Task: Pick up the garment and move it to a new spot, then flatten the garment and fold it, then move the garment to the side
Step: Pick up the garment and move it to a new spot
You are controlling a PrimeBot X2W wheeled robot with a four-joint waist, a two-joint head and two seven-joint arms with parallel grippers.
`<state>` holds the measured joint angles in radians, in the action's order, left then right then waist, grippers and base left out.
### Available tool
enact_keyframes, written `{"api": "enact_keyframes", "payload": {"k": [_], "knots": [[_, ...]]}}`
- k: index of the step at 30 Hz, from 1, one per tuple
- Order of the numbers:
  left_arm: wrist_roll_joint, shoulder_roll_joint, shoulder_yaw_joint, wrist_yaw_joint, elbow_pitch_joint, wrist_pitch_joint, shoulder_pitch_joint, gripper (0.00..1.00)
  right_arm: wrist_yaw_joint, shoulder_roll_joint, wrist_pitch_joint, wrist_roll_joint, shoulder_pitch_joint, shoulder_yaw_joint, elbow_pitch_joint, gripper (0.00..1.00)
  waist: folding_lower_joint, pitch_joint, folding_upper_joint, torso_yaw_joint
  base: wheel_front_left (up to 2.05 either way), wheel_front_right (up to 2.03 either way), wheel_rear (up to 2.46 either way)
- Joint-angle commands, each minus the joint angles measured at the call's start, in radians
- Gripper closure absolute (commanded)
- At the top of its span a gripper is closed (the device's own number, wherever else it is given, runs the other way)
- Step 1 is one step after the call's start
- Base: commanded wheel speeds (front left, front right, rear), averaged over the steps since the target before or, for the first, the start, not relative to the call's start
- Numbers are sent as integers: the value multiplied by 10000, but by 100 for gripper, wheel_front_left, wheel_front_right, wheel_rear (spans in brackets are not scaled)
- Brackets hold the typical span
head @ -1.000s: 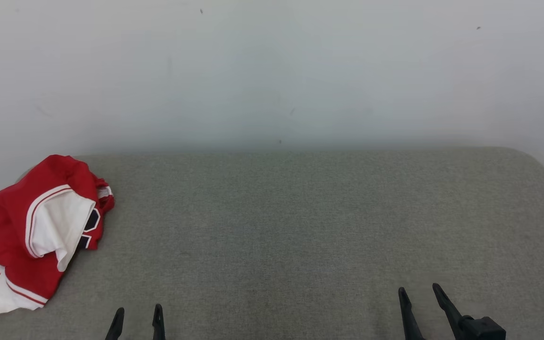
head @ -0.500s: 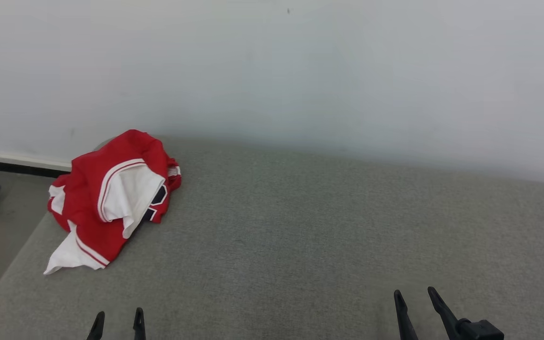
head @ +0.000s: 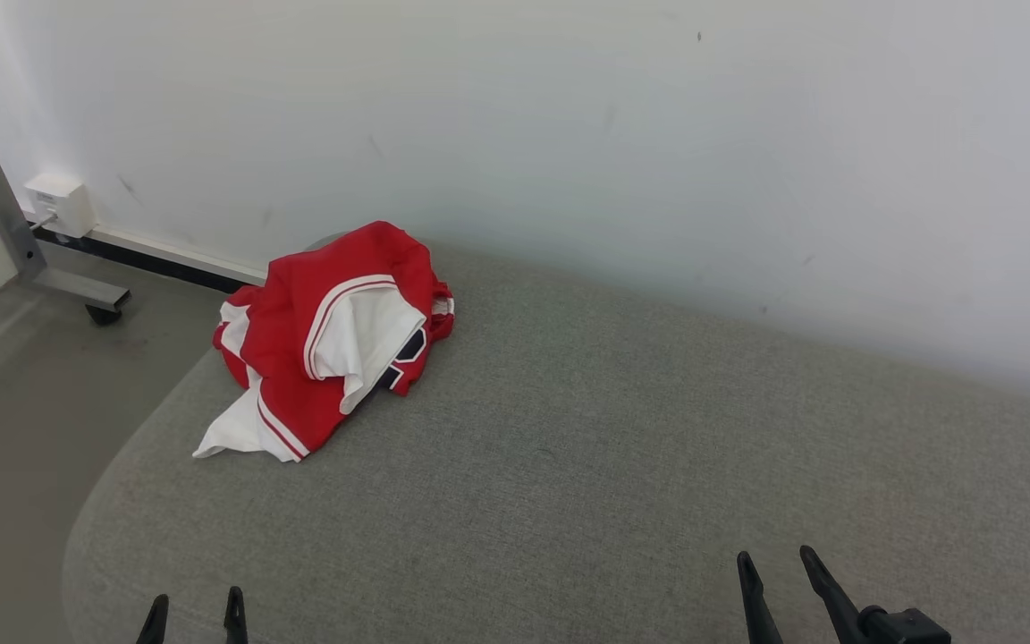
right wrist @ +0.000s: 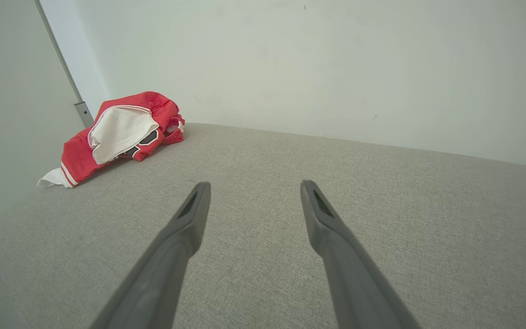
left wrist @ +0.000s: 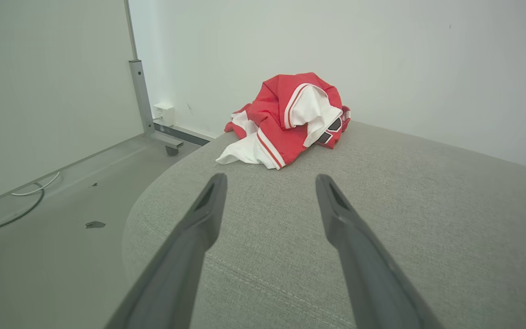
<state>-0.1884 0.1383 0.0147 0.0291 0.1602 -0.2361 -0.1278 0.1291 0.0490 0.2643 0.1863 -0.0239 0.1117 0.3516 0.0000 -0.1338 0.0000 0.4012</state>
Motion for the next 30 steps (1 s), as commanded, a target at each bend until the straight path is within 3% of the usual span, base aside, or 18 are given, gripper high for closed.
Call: {"api": "enact_keyframes", "payload": {"k": [1, 16, 23, 30], "knots": [[-120, 49, -19, 54, -83, 40, -108, 0, 29, 25, 5, 77, -36, 29, 7, 0, 0, 12, 0, 144, 0, 0, 0], [-549, 64, -133, 62, 57, 321, 165, 0, 29, 23, 3, -68, -93, 100, 25, 0, 0, -10, 0, -136, 0, 0, 0], [-1495, 457, -726, -156, 1193, 1279, 2141, 0, 29, 23, 5, -440, 101, 404, 42, 0, 0, 449, 0, -723, 0, 0, 0], [-2404, 1243, -1284, -653, 2873, 2390, 4769, 0, 20, 31, -200, -1088, 856, 837, -364, 0, 0, 1987, 0, -2041, 0, 0, 0]]}}
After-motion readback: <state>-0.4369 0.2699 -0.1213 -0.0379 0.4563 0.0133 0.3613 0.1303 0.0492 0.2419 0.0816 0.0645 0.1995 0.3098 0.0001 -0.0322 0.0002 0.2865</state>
